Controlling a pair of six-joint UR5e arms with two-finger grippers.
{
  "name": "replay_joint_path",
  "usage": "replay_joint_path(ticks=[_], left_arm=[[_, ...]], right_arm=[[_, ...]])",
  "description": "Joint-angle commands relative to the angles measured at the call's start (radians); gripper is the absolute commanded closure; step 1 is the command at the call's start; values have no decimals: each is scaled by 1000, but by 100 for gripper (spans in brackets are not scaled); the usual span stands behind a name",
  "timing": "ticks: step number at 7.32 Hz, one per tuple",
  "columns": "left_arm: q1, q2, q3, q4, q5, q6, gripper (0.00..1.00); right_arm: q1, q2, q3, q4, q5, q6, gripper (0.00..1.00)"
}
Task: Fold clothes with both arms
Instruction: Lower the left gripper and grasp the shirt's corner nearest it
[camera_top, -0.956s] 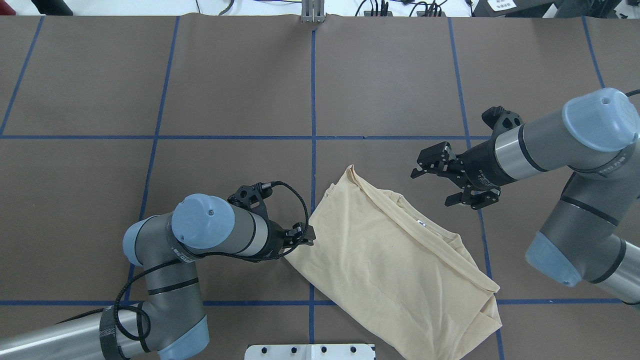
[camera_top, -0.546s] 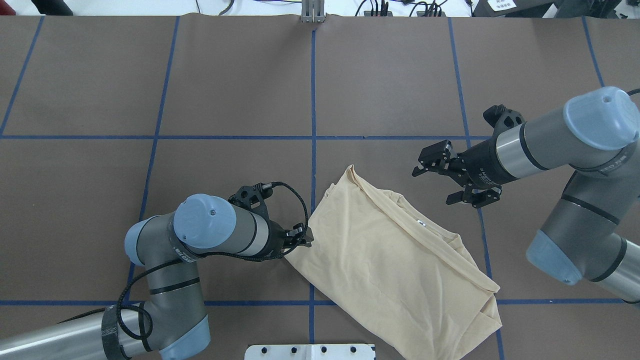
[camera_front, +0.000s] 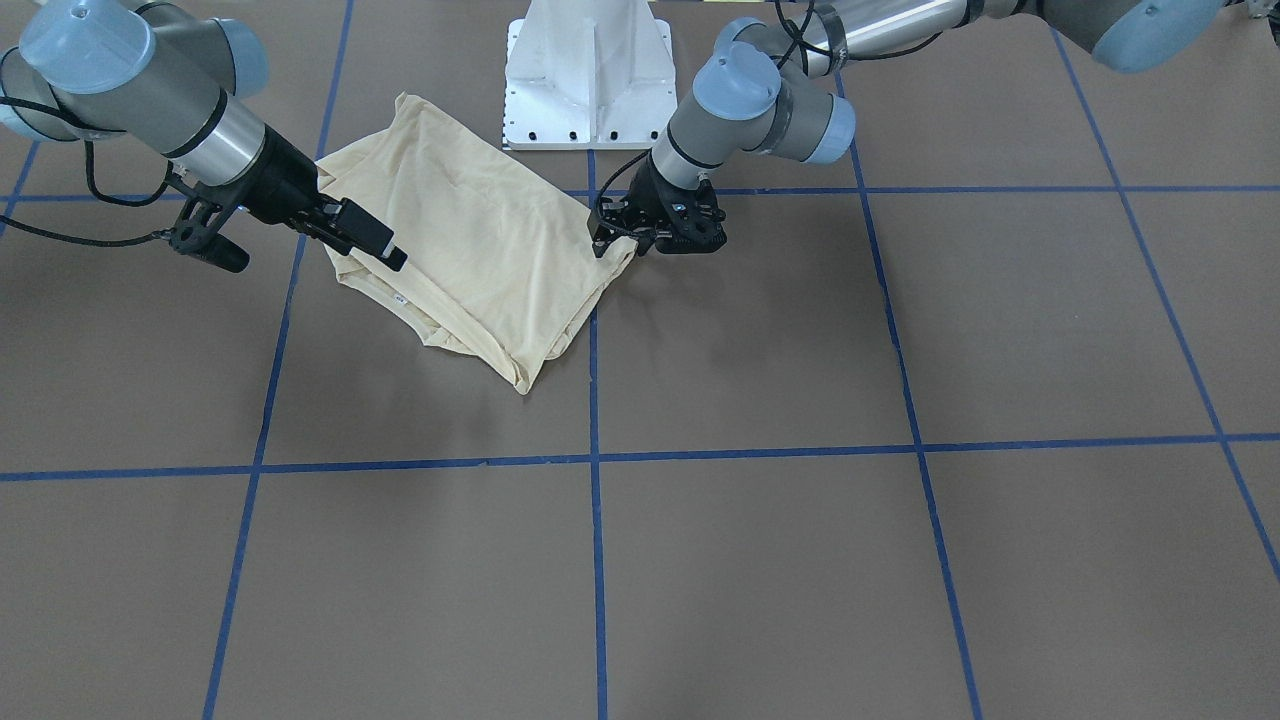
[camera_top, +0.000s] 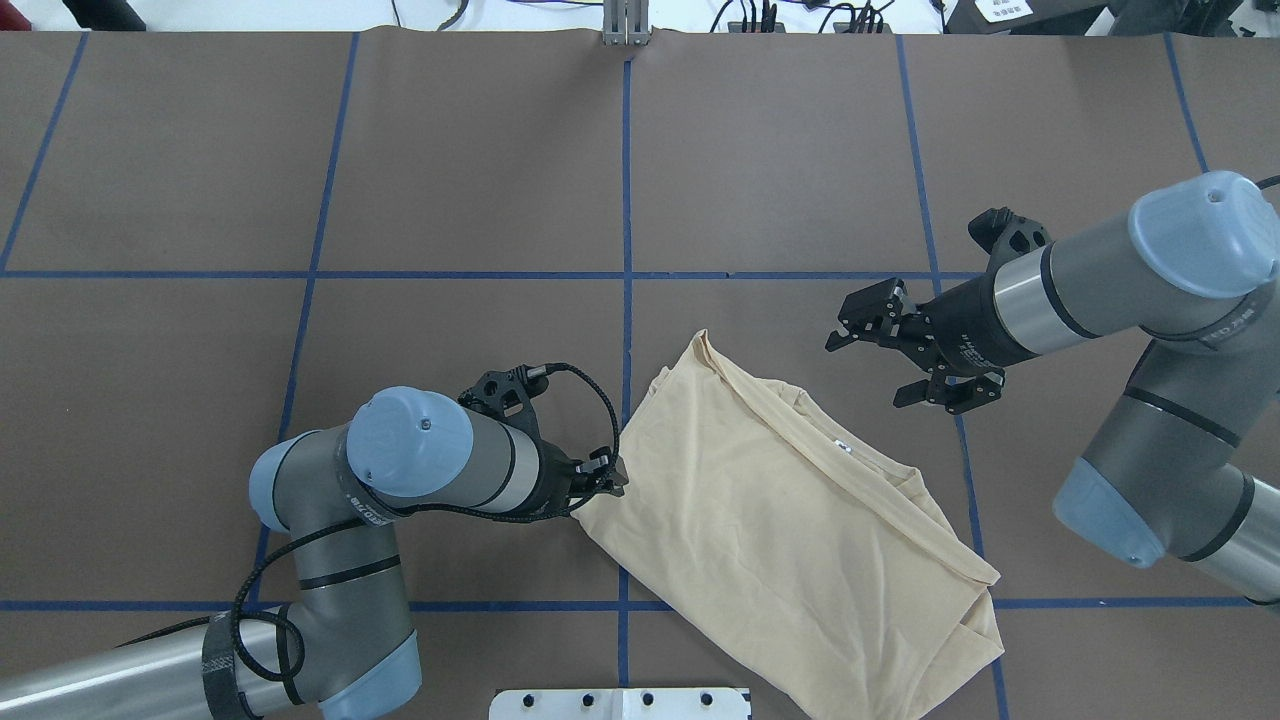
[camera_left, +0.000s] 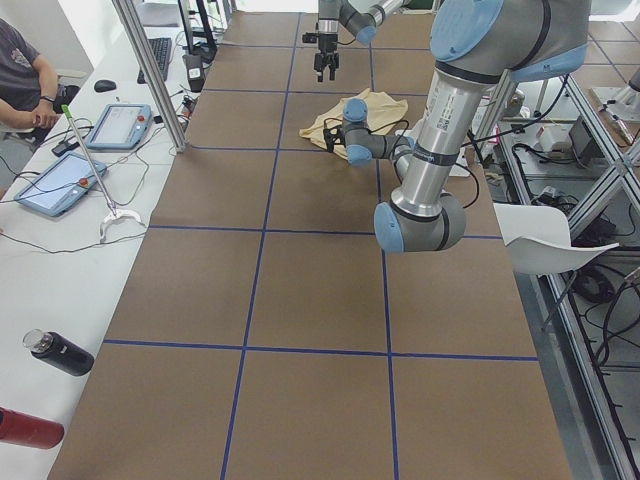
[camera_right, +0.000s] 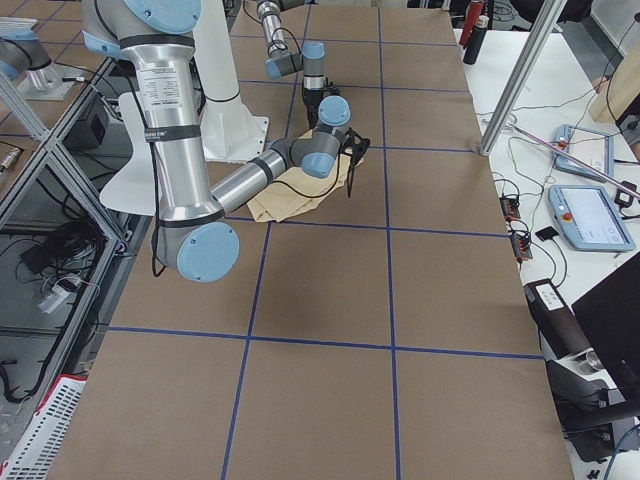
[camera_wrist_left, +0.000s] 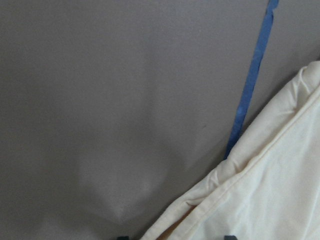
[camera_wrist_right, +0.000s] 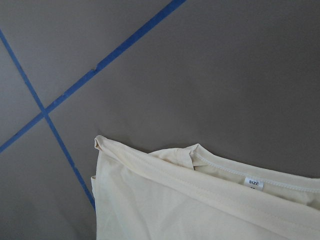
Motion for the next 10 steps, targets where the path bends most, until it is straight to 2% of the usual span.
replay_joint_path(ticks=[1,2,3,4,5,10], left_arm=[[0,0,3,0,0,1,29],[1,-2,3,0,0,1,30],[2,-8,3,2,1,-2,45],[5,-8,0,3,1,-2,75],[6,-7,-2,3,3,-2,100],[-6,-11,-35,60,3,-3,100]], right_arm=[[1,0,-6,0,0,0,0],[1,0,-7,0,-1,-2,0],[2,0,-7,0,0,-2,0],[4,-2,-7,0,0,-2,0],[5,0,-9,0,0,-2,0],[7,-5,-17,0,-1,-8,0]])
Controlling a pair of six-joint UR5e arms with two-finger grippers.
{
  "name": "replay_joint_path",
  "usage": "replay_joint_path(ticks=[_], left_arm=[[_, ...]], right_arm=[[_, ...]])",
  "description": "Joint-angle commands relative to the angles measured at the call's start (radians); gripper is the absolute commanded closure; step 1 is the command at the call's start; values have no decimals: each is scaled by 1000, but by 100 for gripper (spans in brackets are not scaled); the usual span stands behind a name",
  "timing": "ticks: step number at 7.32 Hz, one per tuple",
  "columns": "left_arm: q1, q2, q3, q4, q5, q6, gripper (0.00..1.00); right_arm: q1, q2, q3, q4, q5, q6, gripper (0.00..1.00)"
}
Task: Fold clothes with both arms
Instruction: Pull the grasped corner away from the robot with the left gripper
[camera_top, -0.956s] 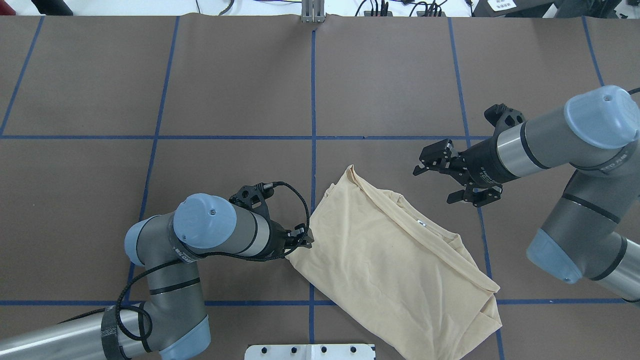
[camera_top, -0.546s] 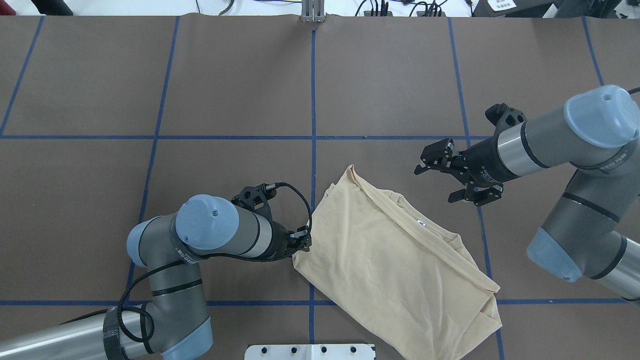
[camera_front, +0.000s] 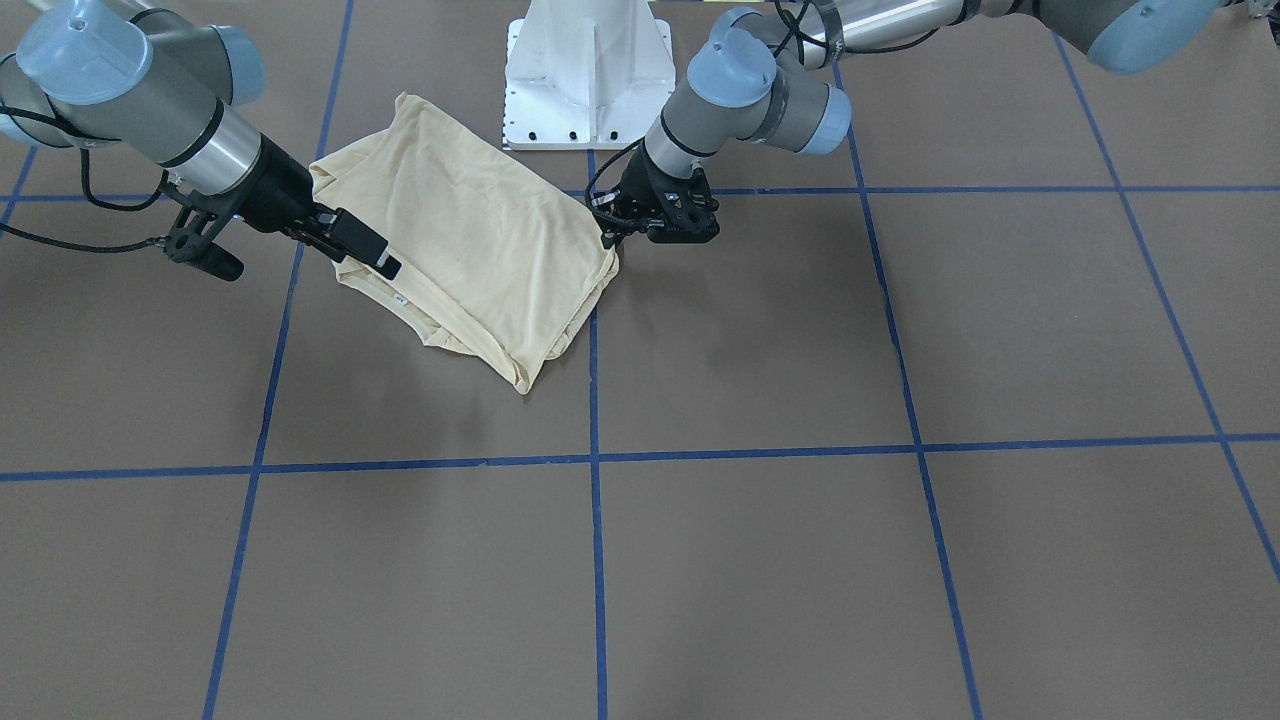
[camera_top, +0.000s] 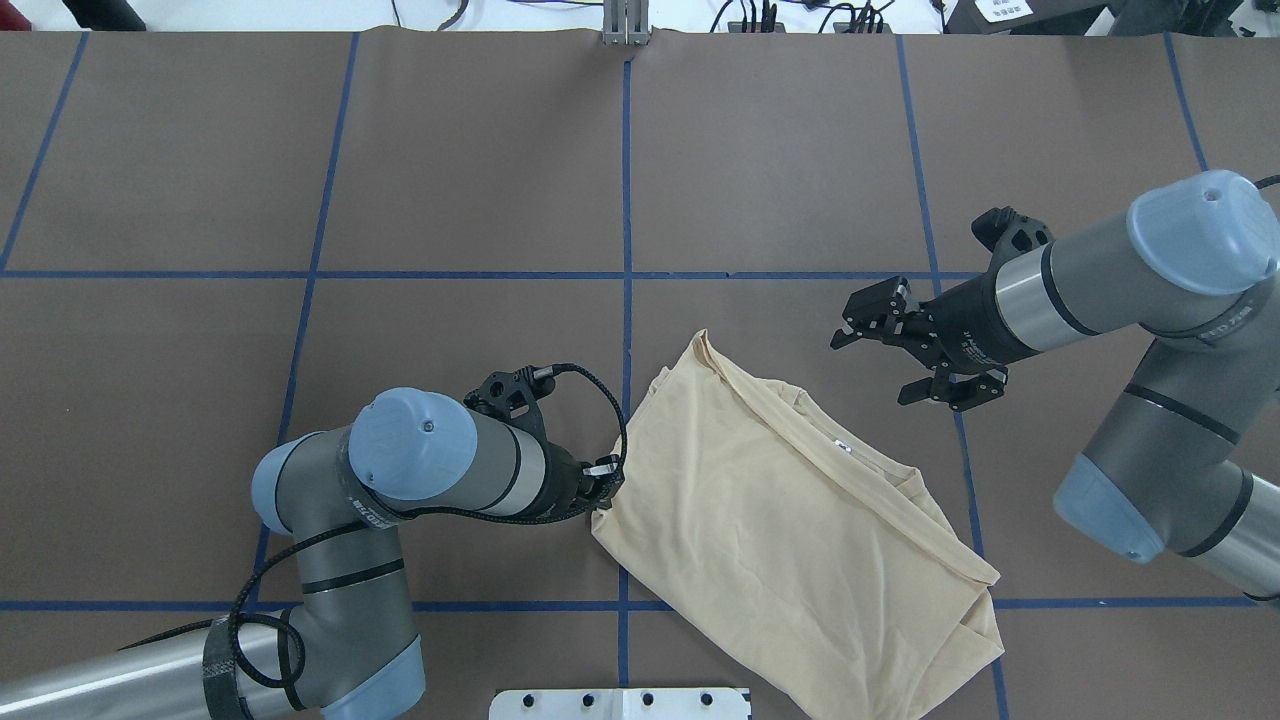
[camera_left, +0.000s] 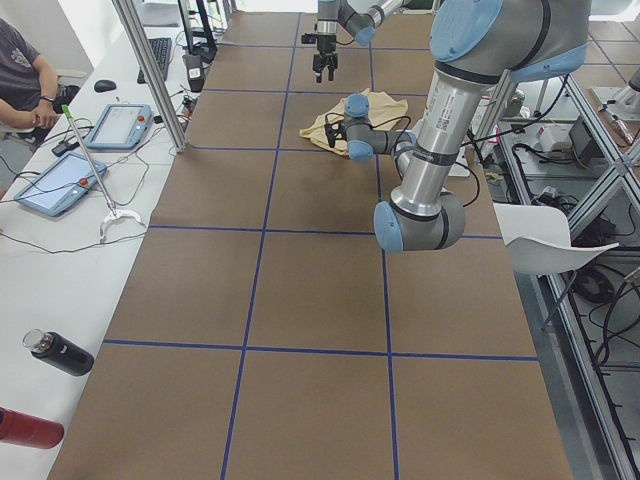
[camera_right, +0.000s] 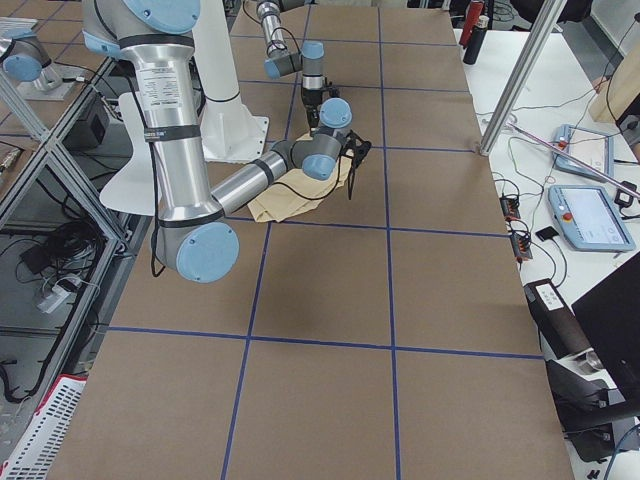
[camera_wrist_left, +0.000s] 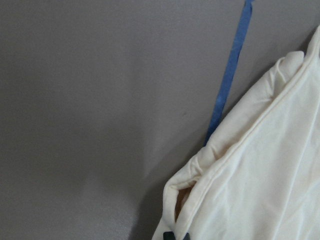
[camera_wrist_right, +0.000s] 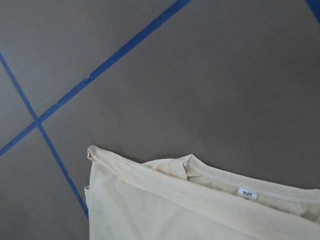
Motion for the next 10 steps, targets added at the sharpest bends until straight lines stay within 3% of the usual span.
replay_joint_path(ticks=[1,5,7,10], left_arm=[[-43,-1,-4,54,4,8,100],[-174,-27,19,90,4,92,100],[-218,-146,180,79,4,117,100],[-307,-215,292,75,2,201,100]], right_arm=[[0,-2,-2,0,-1,-1,0],[0,-1,-7,0,-1,-1,0],[2,-1,-7,0,-12,-2,0],[5,-5,-5,2,-12,-2,0]])
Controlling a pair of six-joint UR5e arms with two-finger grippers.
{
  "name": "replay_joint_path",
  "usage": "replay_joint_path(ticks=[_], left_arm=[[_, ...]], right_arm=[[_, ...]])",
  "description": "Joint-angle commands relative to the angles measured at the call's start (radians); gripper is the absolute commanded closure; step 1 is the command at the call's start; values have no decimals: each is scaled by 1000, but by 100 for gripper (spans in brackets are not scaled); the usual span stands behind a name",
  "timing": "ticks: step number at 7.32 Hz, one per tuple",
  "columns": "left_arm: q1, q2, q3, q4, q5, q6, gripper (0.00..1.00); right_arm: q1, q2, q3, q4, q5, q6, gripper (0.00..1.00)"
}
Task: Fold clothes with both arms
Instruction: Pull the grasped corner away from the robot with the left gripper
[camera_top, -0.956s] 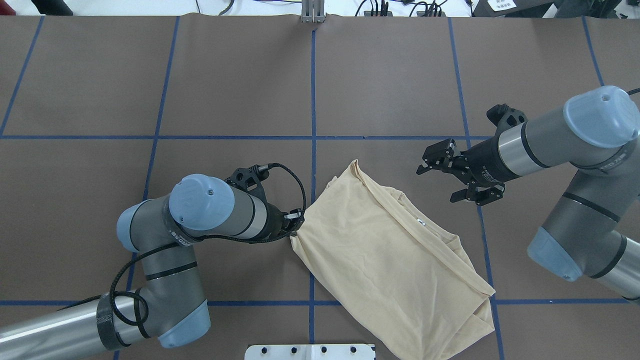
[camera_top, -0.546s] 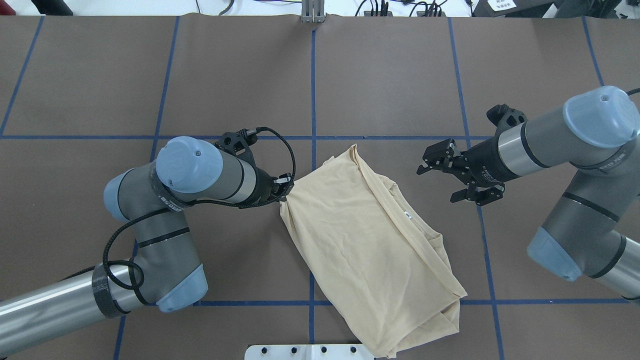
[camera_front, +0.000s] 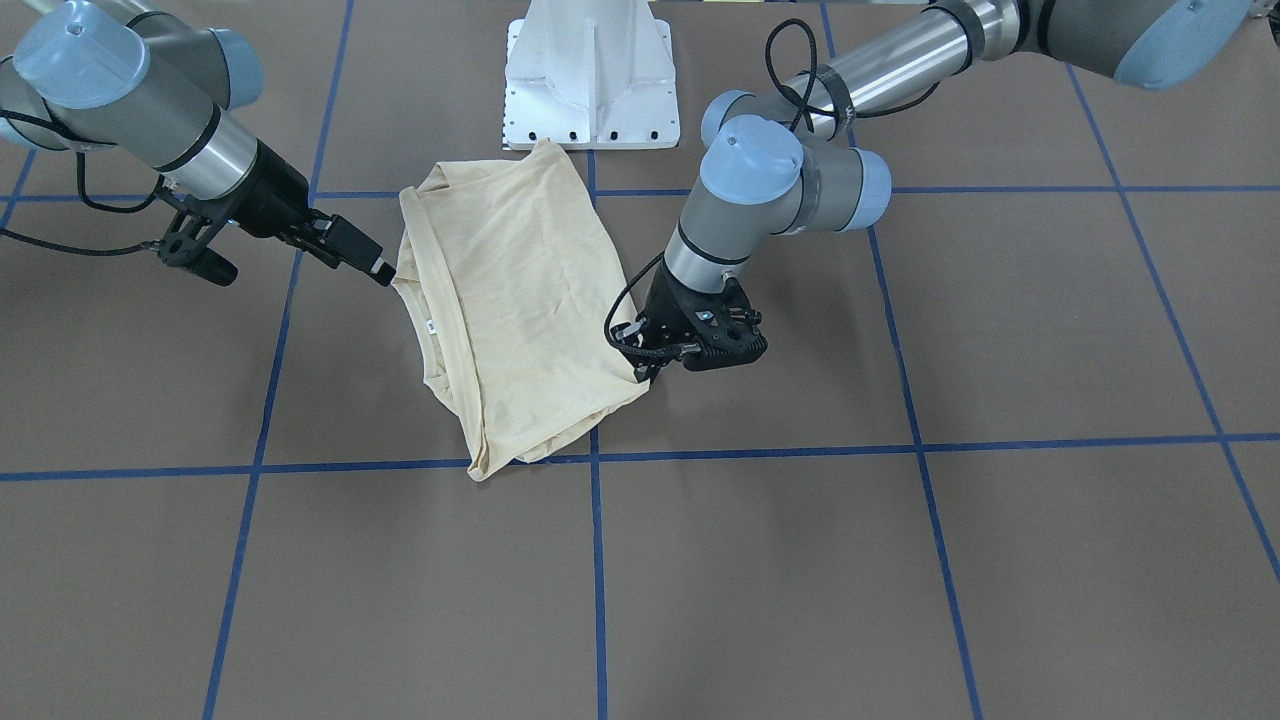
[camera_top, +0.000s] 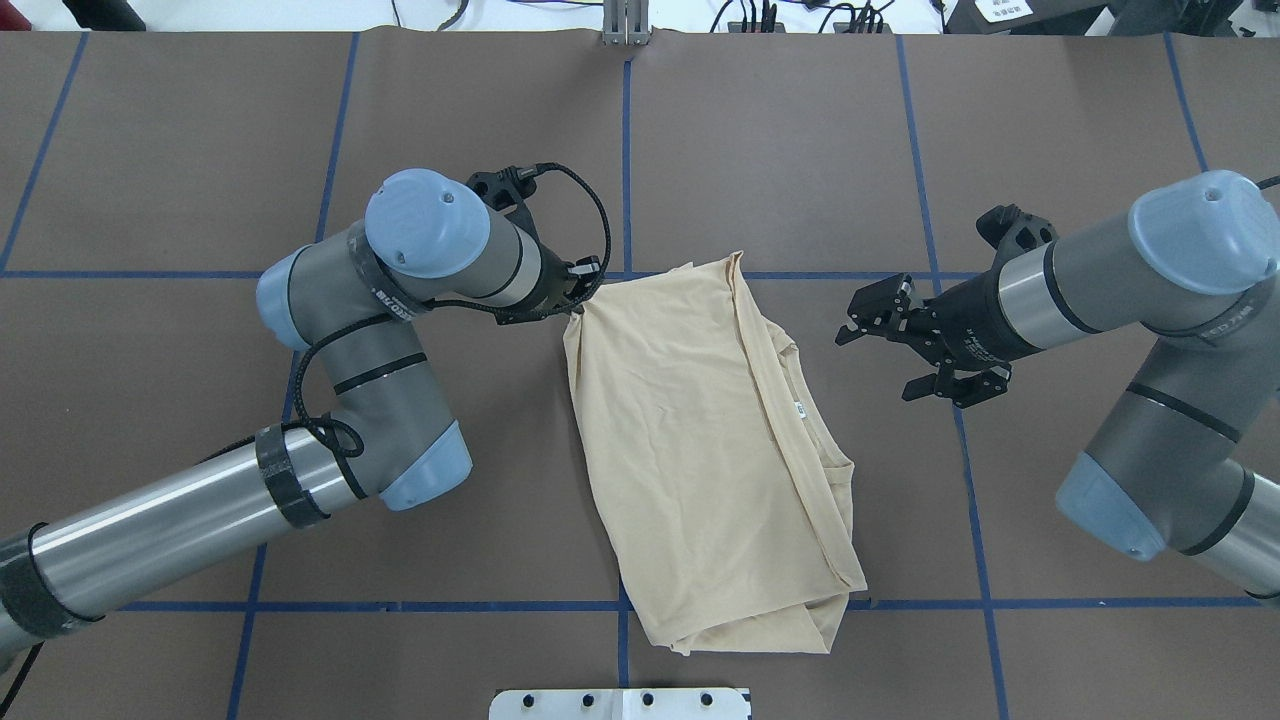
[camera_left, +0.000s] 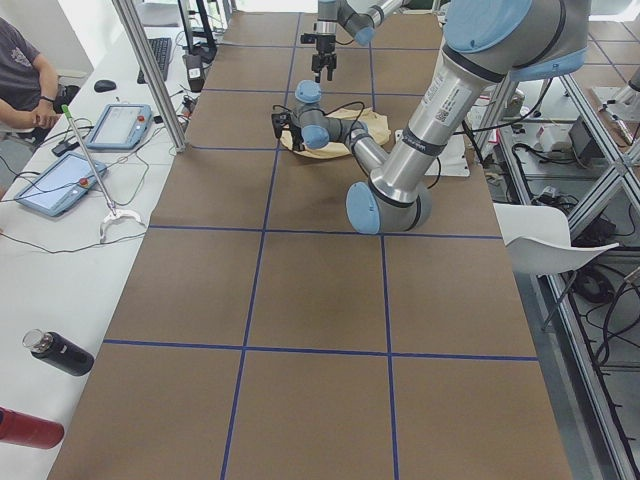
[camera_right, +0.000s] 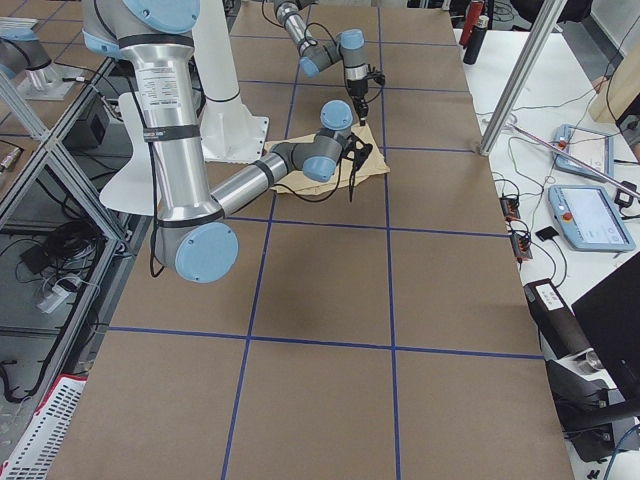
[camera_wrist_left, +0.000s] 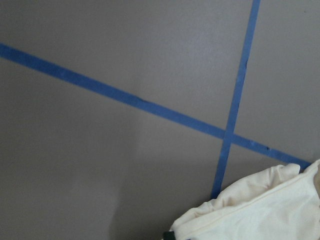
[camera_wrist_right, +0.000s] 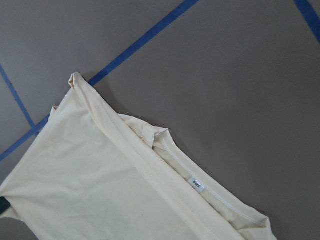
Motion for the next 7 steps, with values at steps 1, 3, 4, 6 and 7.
replay_joint_path(ticks=[1,3,4,6,7], left_arm=[[-69,-38,89,-14,0,69,100],[-83,-95,211,-124,1,77,100],[-83,-141,271,-151,1,74,100],[-93,-149,302,-244,45,72,100],[-100,-149,310,-248,52,77,100]], right_arm=[[1,-2,1,0,0,0,0],[10,0,-4,-1,0,0,0],[11,0,-4,-1,0,0,0],[13,1,-7,-1,0,0,0],[11,3,-5,-3,0,1,0]])
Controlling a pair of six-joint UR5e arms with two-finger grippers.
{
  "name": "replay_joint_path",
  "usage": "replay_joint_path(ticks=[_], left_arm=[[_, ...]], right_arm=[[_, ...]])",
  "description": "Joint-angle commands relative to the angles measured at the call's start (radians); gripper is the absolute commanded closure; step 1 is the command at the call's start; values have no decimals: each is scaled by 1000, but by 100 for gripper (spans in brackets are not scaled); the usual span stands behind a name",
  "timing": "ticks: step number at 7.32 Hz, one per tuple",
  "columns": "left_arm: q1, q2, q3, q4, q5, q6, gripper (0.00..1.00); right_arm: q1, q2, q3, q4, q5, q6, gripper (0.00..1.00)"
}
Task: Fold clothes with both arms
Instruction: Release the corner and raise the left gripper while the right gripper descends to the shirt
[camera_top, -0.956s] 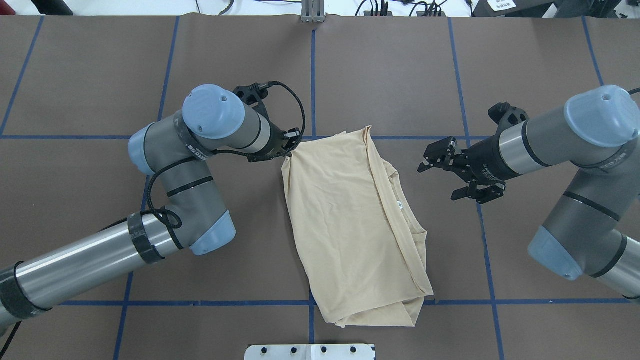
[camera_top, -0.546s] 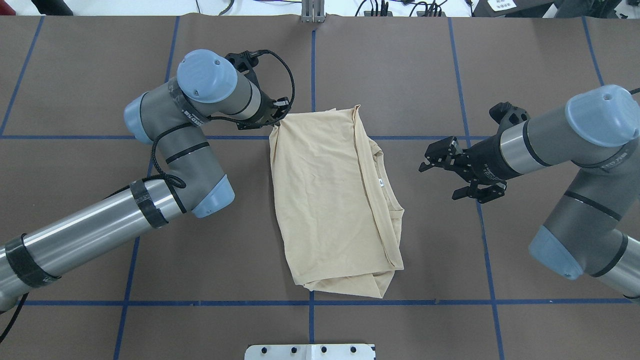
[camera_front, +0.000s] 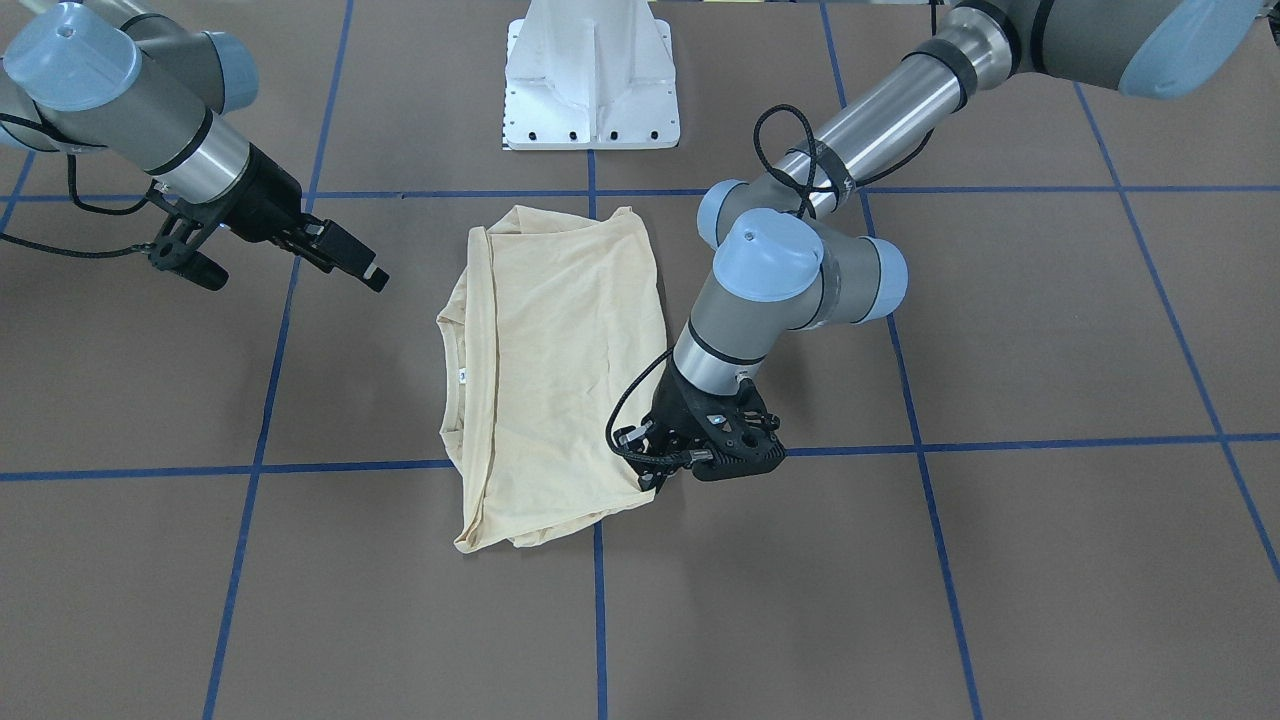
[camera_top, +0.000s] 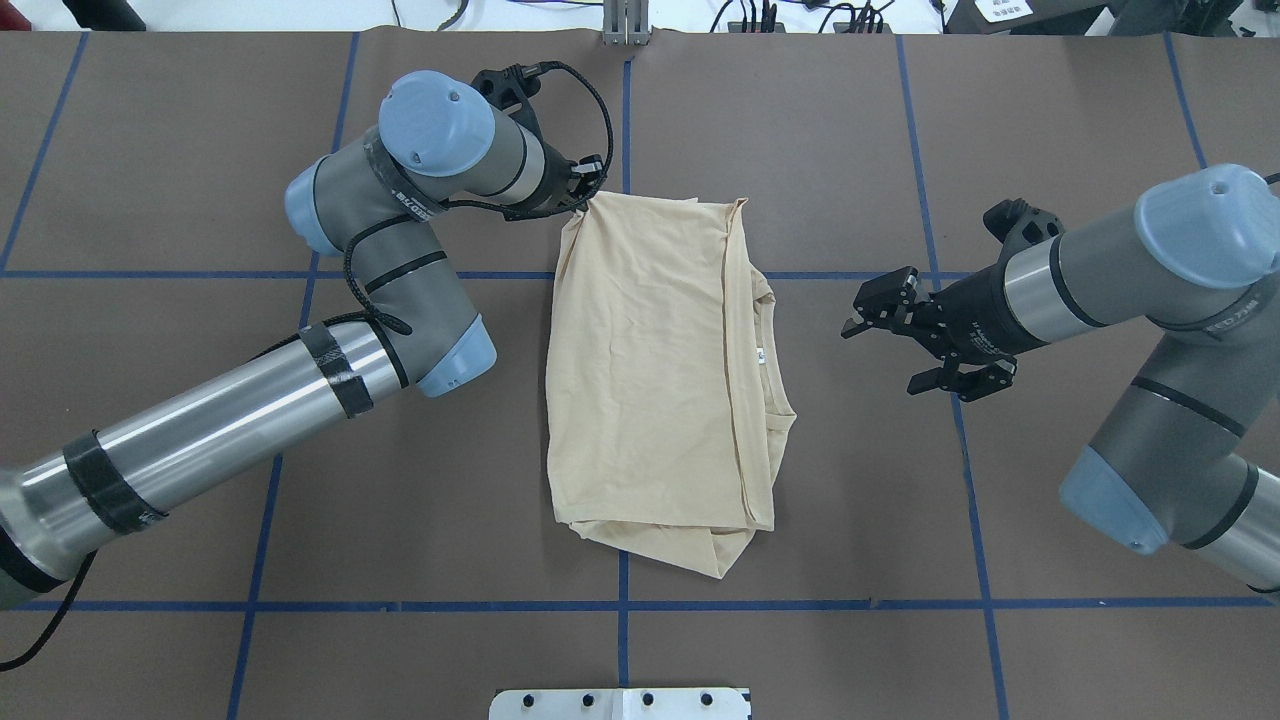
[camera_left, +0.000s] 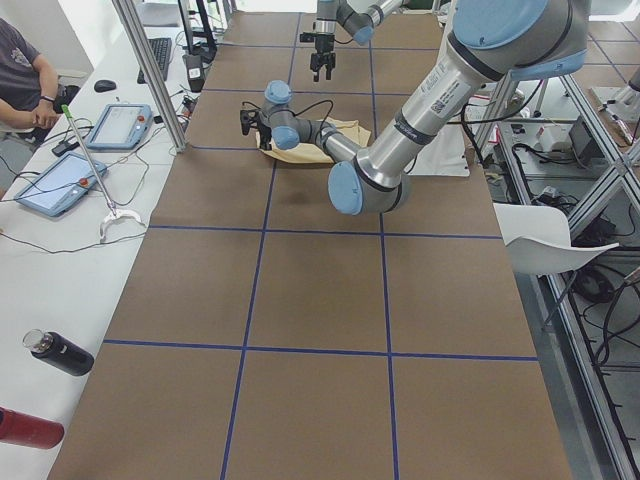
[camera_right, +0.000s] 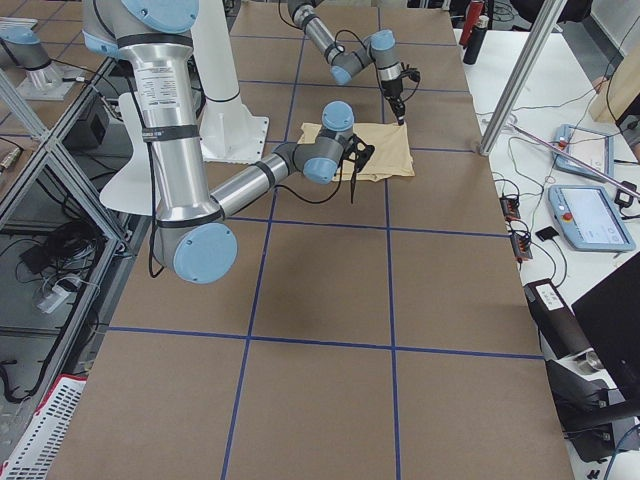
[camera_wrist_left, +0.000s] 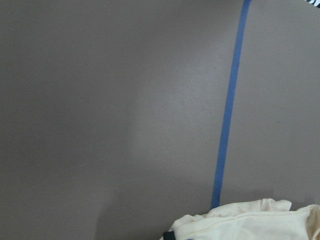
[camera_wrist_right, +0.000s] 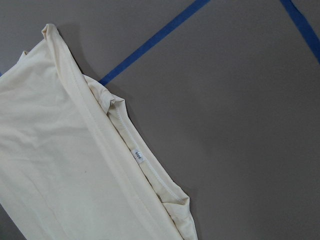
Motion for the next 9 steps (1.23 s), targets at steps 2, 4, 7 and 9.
replay_joint_path(ticks=[2,4,7,9], left_arm=[[-12,-3,23,-24,19,6,31],[-15,-2,17,-24,18,27,0],[-64,140,-163,21,-72,57,0],[-75,239,-387,232,-84,167,0]], right_arm=[[2,0,-1,-1,0,0,0],[25,5,0,-6,0,-67,0],[1,144,6,-274,-35,-239,0],[-71,272,8,-530,-130,-427,0]])
